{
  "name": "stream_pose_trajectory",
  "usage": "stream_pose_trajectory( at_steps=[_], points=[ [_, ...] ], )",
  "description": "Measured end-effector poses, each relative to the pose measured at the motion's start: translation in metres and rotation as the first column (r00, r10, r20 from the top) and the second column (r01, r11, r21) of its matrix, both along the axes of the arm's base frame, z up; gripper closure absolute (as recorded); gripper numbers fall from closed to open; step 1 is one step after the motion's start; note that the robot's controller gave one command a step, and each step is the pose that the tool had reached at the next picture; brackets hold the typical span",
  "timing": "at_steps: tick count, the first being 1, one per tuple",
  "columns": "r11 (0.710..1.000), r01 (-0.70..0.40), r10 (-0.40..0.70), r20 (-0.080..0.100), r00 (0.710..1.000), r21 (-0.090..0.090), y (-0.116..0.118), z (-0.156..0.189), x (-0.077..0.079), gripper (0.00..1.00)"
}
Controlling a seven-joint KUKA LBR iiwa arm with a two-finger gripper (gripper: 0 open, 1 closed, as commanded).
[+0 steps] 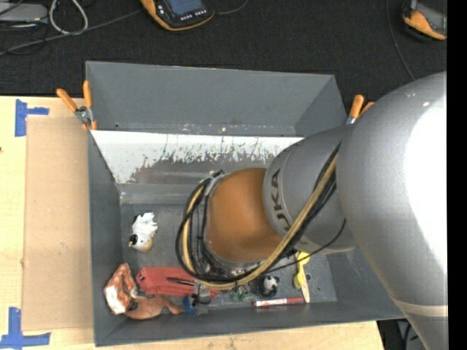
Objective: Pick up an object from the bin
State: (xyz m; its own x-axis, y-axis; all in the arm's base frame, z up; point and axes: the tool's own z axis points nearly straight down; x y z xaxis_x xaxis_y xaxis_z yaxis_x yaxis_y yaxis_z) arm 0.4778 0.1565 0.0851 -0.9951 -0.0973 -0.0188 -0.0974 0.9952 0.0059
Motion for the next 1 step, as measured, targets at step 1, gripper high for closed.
stream_pose_trajectory(
  at_steps=[1],
  points=[
    [1.000,0.000,0.000,0.000,1.000,0.000,0.0000,0.0000,0.0000,1.00]
  ],
)
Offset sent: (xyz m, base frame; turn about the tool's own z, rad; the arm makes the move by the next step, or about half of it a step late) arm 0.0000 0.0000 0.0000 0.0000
